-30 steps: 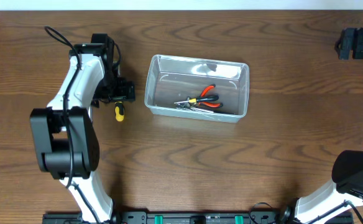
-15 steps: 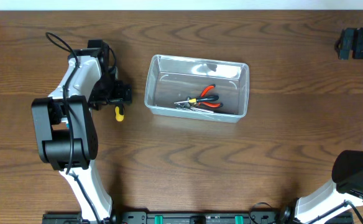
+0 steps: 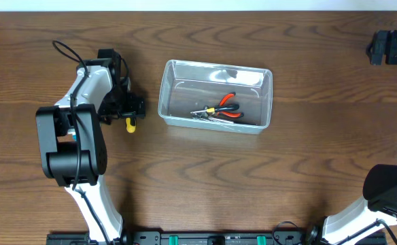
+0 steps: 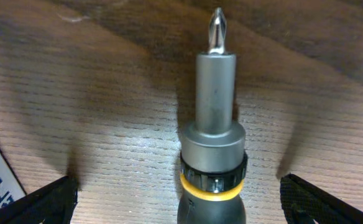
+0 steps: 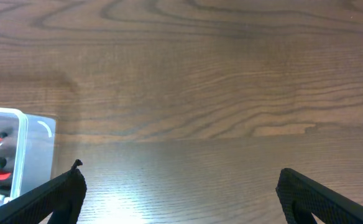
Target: Pack container
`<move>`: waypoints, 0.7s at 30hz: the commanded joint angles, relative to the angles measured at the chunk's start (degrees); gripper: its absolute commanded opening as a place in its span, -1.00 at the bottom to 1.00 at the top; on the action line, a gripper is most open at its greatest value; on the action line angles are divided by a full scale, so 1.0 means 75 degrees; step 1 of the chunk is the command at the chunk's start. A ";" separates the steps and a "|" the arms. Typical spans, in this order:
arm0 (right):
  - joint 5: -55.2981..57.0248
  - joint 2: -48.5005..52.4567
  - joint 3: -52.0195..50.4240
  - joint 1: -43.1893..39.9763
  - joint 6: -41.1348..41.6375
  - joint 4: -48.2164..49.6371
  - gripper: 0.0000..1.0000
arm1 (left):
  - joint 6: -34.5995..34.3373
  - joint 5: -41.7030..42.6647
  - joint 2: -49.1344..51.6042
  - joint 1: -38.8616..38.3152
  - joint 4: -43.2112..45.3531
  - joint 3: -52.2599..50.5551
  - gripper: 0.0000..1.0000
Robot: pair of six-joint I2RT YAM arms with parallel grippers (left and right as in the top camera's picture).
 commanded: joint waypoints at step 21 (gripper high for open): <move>-0.0064 -0.0044 -0.0009 0.0041 0.0099 0.0006 0.98 | -0.0128 0.0017 0.0044 -0.0006 0.0189 -0.0385 0.39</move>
